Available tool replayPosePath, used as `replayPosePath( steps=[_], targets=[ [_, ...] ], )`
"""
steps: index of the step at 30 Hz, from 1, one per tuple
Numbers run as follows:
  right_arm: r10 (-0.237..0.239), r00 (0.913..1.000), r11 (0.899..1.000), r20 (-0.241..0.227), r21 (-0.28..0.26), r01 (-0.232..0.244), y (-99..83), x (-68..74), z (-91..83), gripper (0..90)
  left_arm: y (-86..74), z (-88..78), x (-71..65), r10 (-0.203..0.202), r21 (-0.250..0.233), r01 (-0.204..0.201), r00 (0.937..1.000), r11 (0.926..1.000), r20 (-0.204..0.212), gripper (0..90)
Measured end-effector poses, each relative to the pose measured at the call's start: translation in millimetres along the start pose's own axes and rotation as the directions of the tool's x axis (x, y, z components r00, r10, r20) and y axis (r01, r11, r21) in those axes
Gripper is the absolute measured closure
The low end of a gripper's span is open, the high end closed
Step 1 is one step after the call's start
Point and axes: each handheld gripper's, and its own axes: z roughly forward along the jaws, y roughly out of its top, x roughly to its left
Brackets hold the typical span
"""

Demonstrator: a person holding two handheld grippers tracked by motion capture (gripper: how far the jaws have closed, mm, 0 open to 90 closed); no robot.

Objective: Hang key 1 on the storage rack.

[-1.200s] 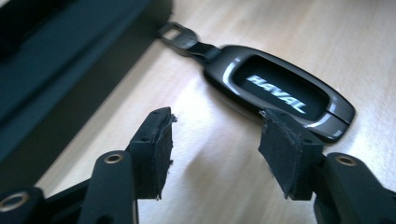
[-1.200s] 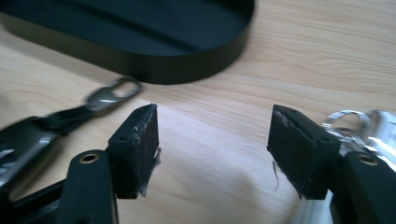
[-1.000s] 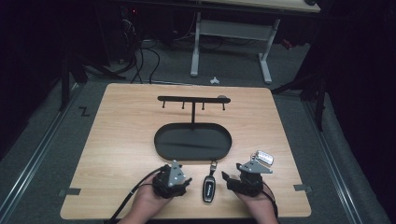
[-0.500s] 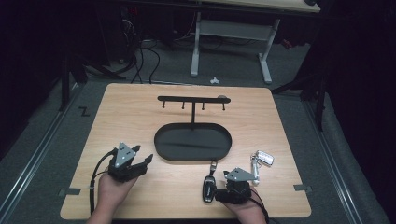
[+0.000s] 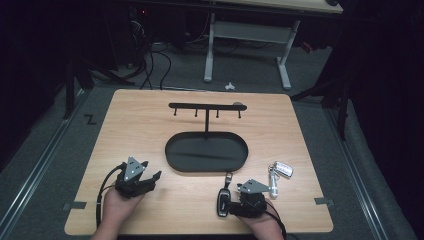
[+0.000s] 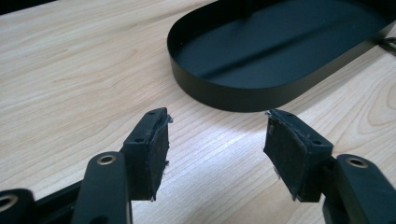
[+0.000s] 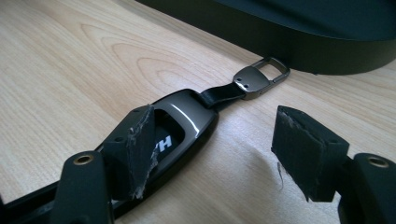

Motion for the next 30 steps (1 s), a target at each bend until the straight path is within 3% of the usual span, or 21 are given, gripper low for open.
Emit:
replayPosePath(
  steps=[6, 10, 15, 30],
  targets=[
    [-0.006, 1.0000, 1.000, 0.000, -0.021, 0.006, 0.2, 0.4, -6.3, 31.1, 1.0, 1.4, -7.3, 0.035, 0.006, -0.035, 0.9994, 0.9994, 0.002, 40.3],
    [-0.002, 1.0000, 1.000, -0.006, -0.002, 0.002, -0.7, -2.3, -2.3, 31.8, 0.5, 4.1, -8.9, 0.059, 0.019, -0.059, 0.9982, 0.9981, -0.002, 40.3],
    [-0.008, 1.0000, 1.000, -0.005, 0.027, 0.008, -1.2, -1.2, 3.1, 32.8, 0.4, 3.6, -8.3, 0.063, 0.019, -0.063, 0.9980, 0.9979, -0.001, 40.4],
    [-0.001, 0.9994, 0.999, 0.036, 0.037, 0.000, -4.9, -13.0, -3.2, 32.9, -1.3, 4.3, -8.5, 0.073, 0.034, -0.073, 0.9973, 0.9968, -0.001, 40.2]
  ],
)
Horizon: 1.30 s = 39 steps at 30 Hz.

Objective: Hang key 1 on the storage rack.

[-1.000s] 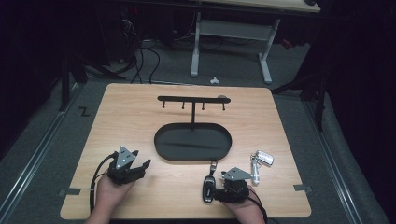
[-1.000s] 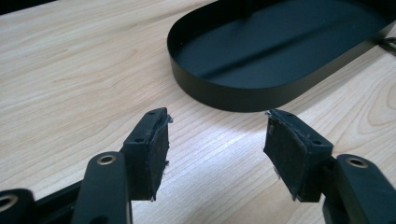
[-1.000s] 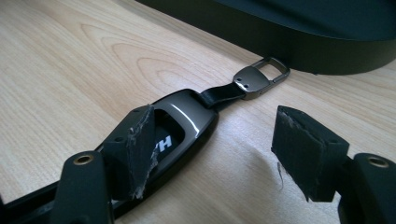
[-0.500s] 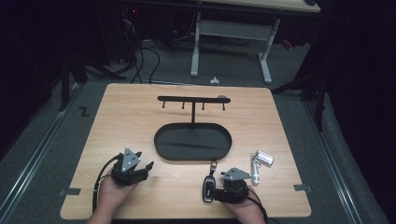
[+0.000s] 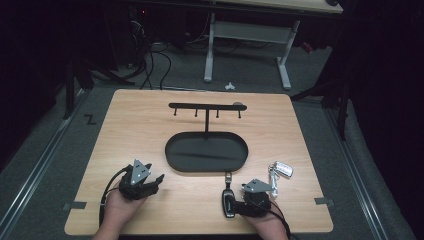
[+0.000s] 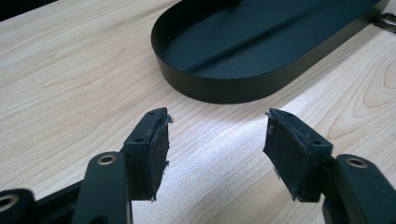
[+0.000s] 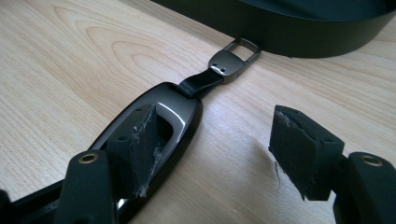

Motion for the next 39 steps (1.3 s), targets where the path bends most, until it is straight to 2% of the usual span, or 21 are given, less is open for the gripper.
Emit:
replayPosePath(
  steps=[8, 14, 21, 26, 31, 35, 37, 39],
  targets=[
    [-0.006, 0.9995, 1.000, 0.032, 0.006, 0.006, -5.7, -10.6, -7.7, 32.4, -0.4, -0.3, 0.2, -0.003, 0.000, 0.003, 1.0000, 1.0000, 0.003, 40.3],
    [0.014, 0.9972, 1.000, 0.073, 0.016, -0.015, -10.1, -26.3, -14.0, 32.3, -0.7, 1.1, 0.0, 0.002, 0.007, -0.002, 1.0000, 1.0000, 0.005, 40.1],
    [0.039, 0.9941, 0.999, 0.101, 0.022, -0.042, -12.6, -37.8, -18.1, 31.6, -1.3, 0.5, 1.7, -0.016, -0.002, 0.016, 0.9998, 0.9999, 0.010, 40.0],
    [0.029, 0.9961, 1.000, 0.084, -0.001, -0.029, -10.7, -39.2, -21.1, 32.2, -3.8, 4.5, 4.7, -0.051, -0.002, 0.051, 0.9982, 0.9987, 0.031, 40.1],
    [0.024, 0.9985, 1.000, 0.048, -0.016, -0.023, -3.4, -36.8, -23.6, 30.7, -4.7, 7.6, 3.6, -0.044, -0.006, 0.044, 0.9989, 0.9990, 0.015, 39.2],
    [0.019, 0.9994, 1.000, 0.030, 0.014, -0.020, 6.8, -35.0, -20.6, 31.1, -6.1, 10.5, 1.7, -0.036, 0.001, 0.036, 0.9992, 0.9994, 0.020, 37.9],
    [0.023, 0.9992, 0.999, 0.033, 0.036, -0.024, 14.4, -35.1, -18.8, 31.0, -6.7, 10.4, 2.3, -0.045, 0.005, 0.045, 0.9985, 0.9990, 0.031, 37.3],
    [0.006, 0.9998, 0.998, 0.021, 0.070, -0.007, 22.5, -31.9, -15.5, 31.4, -7.8, 9.9, 3.5, -0.045, 0.000, 0.045, 0.9984, 0.9990, 0.035, 37.3]
  ],
)
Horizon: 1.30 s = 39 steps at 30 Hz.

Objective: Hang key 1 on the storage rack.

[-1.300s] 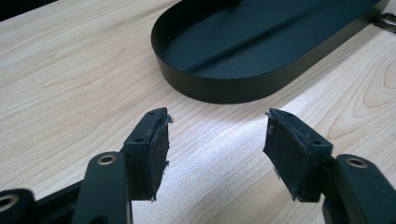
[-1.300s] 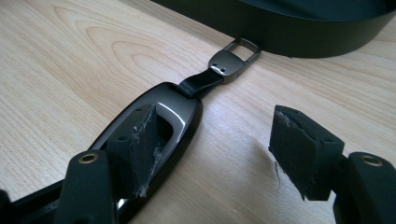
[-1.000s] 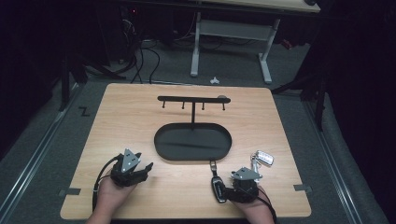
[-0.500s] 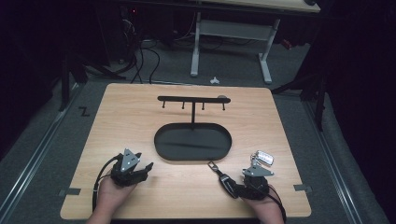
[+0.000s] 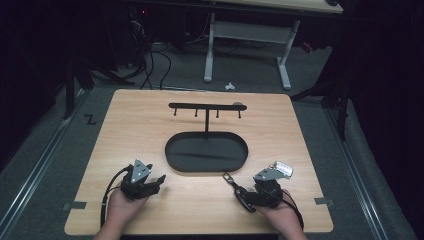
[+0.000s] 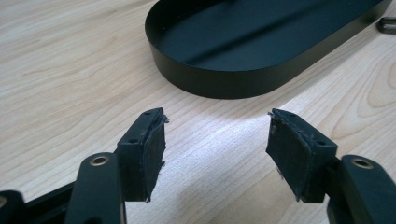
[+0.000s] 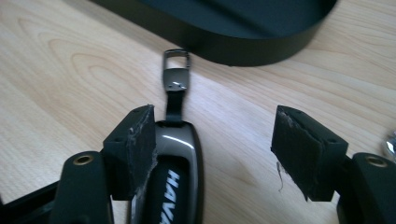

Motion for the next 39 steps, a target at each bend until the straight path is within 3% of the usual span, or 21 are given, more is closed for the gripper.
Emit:
replayPosePath(
  steps=[5, 8, 12, 24, 29, 39],
  targets=[
    [-0.044, 0.9990, 0.994, -0.011, 0.099, 0.045, 16.4, 8.4, 10.3, 29.2, -0.5, -1.0, 0.9, -0.004, -0.005, 0.004, 1.0000, 1.0000, 0.000, 37.0],
    [-0.076, 0.9964, 0.985, -0.037, 0.152, 0.080, 24.5, 10.5, 16.3, 28.4, 0.4, -1.3, -0.3, 0.004, -0.009, -0.004, 1.0000, 1.0000, 0.007, 37.3],
    [-0.061, 0.9965, 0.969, -0.057, 0.236, 0.073, 33.4, 11.8, 24.7, 28.5, 1.2, -1.3, -1.9, 0.016, -0.010, -0.015, 0.9998, 0.9998, 0.012, 37.4],
    [-0.121, 0.9881, 0.924, -0.095, 0.354, 0.147, 55.2, 18.4, 33.8, 30.7, 2.6, -4.3, -0.4, 0.013, -0.025, -0.012, 0.9998, 0.9996, 0.016, 37.4],
    [-0.121, 0.9882, 0.906, -0.093, 0.397, 0.149, 60.9, 20.7, 37.2, 34.5, 2.8, -3.1, -1.7, 0.019, -0.019, -0.019, 0.9996, 0.9997, 0.019, 37.3],
    [-0.147, 0.9824, 0.843, -0.116, 0.505, 0.185, 70.4, 19.2, 48.7, 46.3, 2.9, -1.2, -3.4, 0.028, -0.008, -0.028, 0.9994, 0.9996, 0.022, 37.3]
  ],
)
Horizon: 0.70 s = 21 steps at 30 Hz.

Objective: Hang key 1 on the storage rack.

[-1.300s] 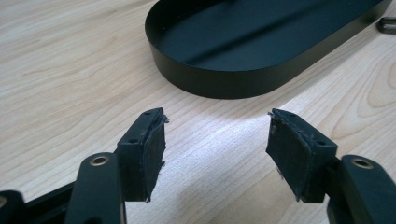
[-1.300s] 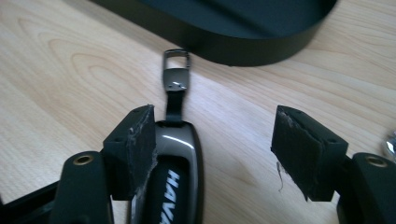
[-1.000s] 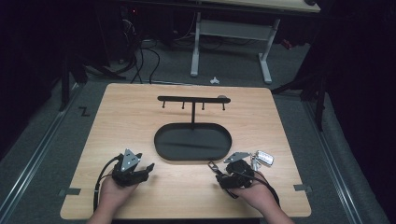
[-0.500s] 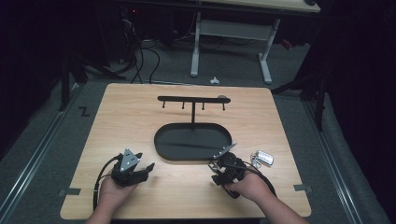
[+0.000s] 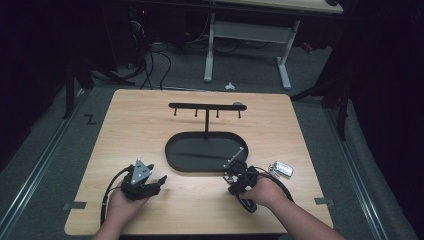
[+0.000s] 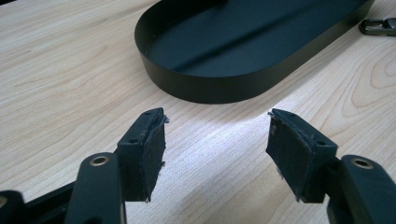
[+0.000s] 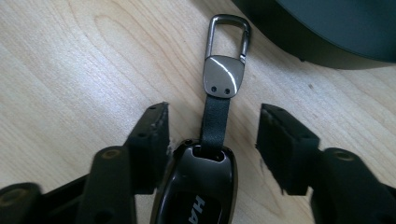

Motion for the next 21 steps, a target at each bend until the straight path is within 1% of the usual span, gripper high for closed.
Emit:
replayPosePath(
  steps=[1, 2, 4, 5, 6, 7, 8, 9, 11, 12, 13, 14, 15, 17, 18, 19, 20, 21],
  targets=[
    [0.016, 0.9998, 1.000, -0.015, 0.002, -0.016, 1.6, -0.5, -0.5, 47.6, -0.1, 0.0, 0.1, 0.000, 0.001, 0.000, 1.0000, 1.0000, 0.001, 37.2],
    [0.007, 0.9998, 1.000, -0.019, 0.003, -0.007, 2.2, -1.9, -0.8, 47.8, -0.2, -0.2, 0.2, 0.001, 0.001, -0.001, 1.0000, 1.0000, 0.000, 37.2],
    [0.011, 0.9997, 1.000, -0.023, 0.007, -0.011, 3.2, -3.5, -0.1, 50.4, -0.3, -0.6, 0.7, 0.000, 0.001, 0.000, 1.0000, 1.0000, 0.000, 37.2],
    [-0.013, 0.9997, 1.000, -0.022, 0.015, 0.014, 4.0, -6.6, 1.4, 51.5, -0.3, -0.8, 1.0, 0.000, 0.001, 0.000, 1.0000, 1.0000, 0.000, 37.2],
    [-0.008, 0.9998, 1.000, -0.020, 0.020, 0.009, 4.2, -6.9, 2.4, 51.6, -0.3, -1.0, 1.2, -0.001, 0.003, 0.001, 1.0000, 1.0000, 0.000, 37.2],
    [0.037, 0.9989, 0.998, -0.031, 0.044, -0.035, 4.5, -4.7, 2.9, 52.6, -0.4, -1.1, 1.2, -0.001, 0.003, 0.001, 1.0000, 1.0000, 0.000, 37.1],
    [-0.016, 0.9993, 0.999, -0.034, 0.032, 0.017, 5.5, -9.1, 4.4, 53.9, -0.4, -1.2, 1.2, 0.001, 0.003, -0.001, 1.0000, 1.0000, 0.000, 37.1],
    [0.035, 0.9985, 0.998, -0.041, 0.057, -0.033, 5.9, -6.0, 3.5, 55.0, -0.3, -1.3, 1.2, 0.004, 0.002, -0.004, 1.0000, 1.0000, 0.000, 37.2],
    [0.027, 0.9988, 0.997, -0.042, 0.073, -0.024, 8.3, -6.7, 3.2, 56.7, -0.3, -1.7, 1.0, 0.002, 0.001, -0.002, 1.0000, 1.0000, 0.001, 37.2],
    [0.031, 0.9987, 0.996, -0.040, 0.080, -0.027, 9.4, -6.5, 2.7, 57.0, -0.3, -1.8, 1.2, 0.001, -0.001, -0.001, 1.0000, 1.0000, 0.002, 37.1],
    [0.023, 0.9991, 0.996, -0.037, 0.086, -0.020, 11.2, -6.8, 2.5, 57.9, -0.2, -1.9, 1.3, 0.000, -0.003, 0.000, 1.0000, 1.0000, 0.001, 37.2],
    [0.023, 0.9988, 0.995, -0.043, 0.094, -0.019, 12.8, -6.9, 2.1, 59.8, -0.1, -2.0, 1.5, 0.000, -0.003, 0.000, 1.0000, 1.0000, 0.001, 37.1],
    [0.035, 0.9985, 0.994, -0.042, 0.102, -0.031, 13.9, -6.2, 1.6, 61.1, -0.1, -2.1, 1.6, 0.001, -0.002, -0.001, 1.0000, 1.0000, 0.002, 37.2],
    [0.015, 0.9990, 0.995, -0.042, 0.102, -0.010, 16.7, -8.7, 2.0, 62.8, -0.1, -2.0, 1.6, 0.000, -0.003, 0.000, 1.0000, 1.0000, 0.002, 37.1],
    [0.020, 0.9988, 0.994, -0.045, 0.111, -0.014, 17.9, -9.7, 2.9, 63.9, -0.1, -2.0, 1.6, 0.002, -0.003, -0.002, 1.0000, 1.0000, 0.001, 37.1],
    [0.038, 0.9983, 0.992, -0.044, 0.124, -0.033, 18.6, -9.4, 3.2, 64.2, -0.1, -1.9, 1.6, 0.003, -0.002, -0.003, 1.0000, 1.0000, 0.001, 37.2],
    [0.028, 0.9984, 0.992, -0.049, 0.124, -0.021, 20.0, -11.0, 4.5, 64.9, 0.0, -1.8, 1.7, 0.003, -0.002, -0.003, 1.0000, 1.0000, 0.002, 37.2],
    [0.047, 0.9977, 0.990, -0.049, 0.136, -0.040, 20.5, -10.1, 5.1, 65.3, 0.0, -1.8, 1.7, 0.003, -0.002, -0.003, 1.0000, 1.0000, 0.001, 37.1]
  ],
)
